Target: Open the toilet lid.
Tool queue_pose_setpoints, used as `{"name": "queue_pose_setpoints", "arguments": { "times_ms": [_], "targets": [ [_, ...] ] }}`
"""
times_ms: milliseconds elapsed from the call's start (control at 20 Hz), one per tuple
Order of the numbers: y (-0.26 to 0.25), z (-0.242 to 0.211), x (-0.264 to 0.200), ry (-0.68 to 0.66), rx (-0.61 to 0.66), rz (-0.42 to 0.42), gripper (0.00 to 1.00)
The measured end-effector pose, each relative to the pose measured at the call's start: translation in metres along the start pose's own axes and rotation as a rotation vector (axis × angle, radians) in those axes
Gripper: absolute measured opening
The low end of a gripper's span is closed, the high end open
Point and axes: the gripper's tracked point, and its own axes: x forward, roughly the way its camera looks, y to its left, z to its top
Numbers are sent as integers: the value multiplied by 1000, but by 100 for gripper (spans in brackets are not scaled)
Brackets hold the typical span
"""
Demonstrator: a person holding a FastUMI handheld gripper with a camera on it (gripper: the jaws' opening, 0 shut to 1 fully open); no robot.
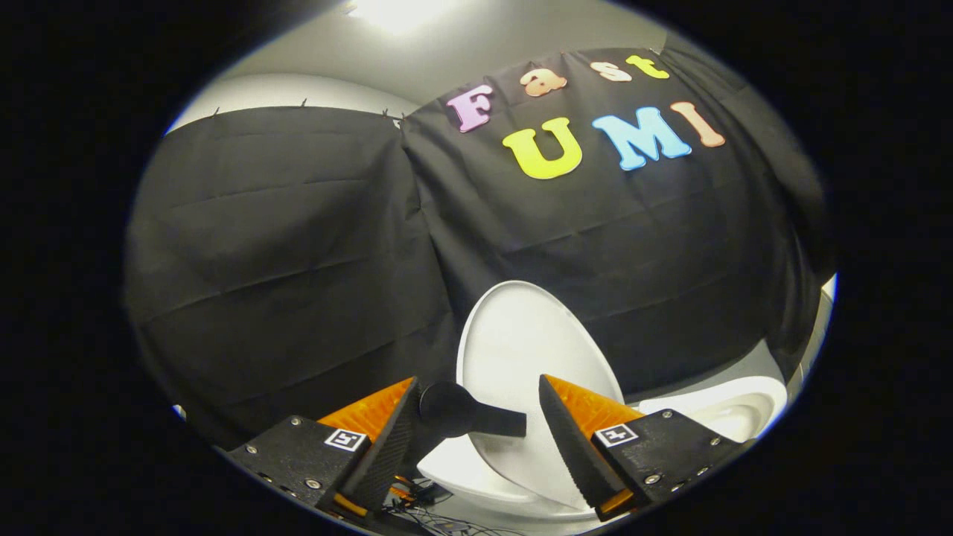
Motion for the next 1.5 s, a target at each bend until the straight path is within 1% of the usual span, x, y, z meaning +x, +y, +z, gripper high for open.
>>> {"name": "queue_pose_setpoints", "arguments": {
  "times_ms": [150,450,600,900,1100,1500],
  "targets": [
    [-8,16,-15,-29,-24,5,96],
    [-50,48,-63,-73,-34,-100,96],
    [-63,66,-95,-144,-72,-128,95],
    [-91,65,-144,-146,-157,-198,96],
    [-118,58,-182,-145,-213,-264,96],
    [-158,46,-239,-142,-277,-354,96]
  ]
}}
